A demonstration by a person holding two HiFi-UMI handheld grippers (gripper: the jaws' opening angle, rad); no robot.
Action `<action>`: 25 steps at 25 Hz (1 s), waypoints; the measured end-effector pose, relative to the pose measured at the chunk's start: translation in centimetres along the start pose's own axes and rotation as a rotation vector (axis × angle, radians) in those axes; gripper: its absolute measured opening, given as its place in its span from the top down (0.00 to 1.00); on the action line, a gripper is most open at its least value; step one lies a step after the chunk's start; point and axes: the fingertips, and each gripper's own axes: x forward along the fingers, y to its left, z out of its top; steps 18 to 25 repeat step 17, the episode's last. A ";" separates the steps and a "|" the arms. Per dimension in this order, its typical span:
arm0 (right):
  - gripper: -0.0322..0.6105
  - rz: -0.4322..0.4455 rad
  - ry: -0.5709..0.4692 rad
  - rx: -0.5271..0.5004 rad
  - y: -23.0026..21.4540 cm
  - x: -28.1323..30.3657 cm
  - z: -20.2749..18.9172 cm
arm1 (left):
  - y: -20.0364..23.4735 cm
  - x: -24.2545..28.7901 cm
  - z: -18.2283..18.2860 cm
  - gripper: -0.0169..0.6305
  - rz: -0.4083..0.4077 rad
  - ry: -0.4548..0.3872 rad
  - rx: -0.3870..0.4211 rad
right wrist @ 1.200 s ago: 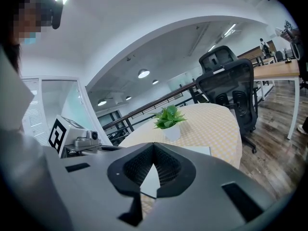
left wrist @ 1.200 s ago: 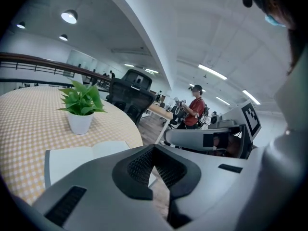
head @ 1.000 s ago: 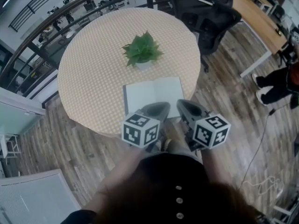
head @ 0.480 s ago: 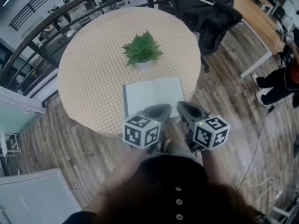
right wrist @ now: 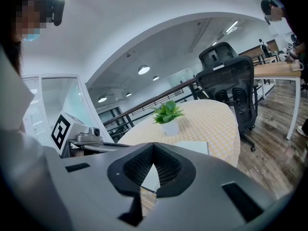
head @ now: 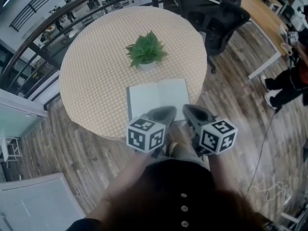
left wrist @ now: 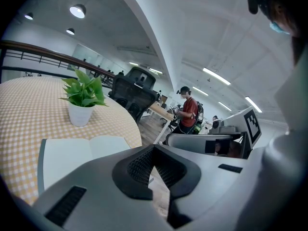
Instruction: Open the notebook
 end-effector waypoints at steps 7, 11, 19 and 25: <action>0.93 0.005 0.007 0.004 0.0 0.2 -0.1 | 0.5 -0.1 -0.1 0.96 0.010 0.008 -0.012; 0.93 0.012 0.014 0.003 0.1 0.4 -0.3 | 0.6 -0.1 -0.2 0.96 0.015 0.015 -0.016; 0.93 0.013 0.018 0.001 0.0 0.5 -0.4 | 0.7 -0.1 -0.4 0.96 0.017 0.015 -0.021; 0.93 0.013 0.018 0.001 0.0 0.5 -0.4 | 0.7 -0.1 -0.4 0.96 0.017 0.015 -0.021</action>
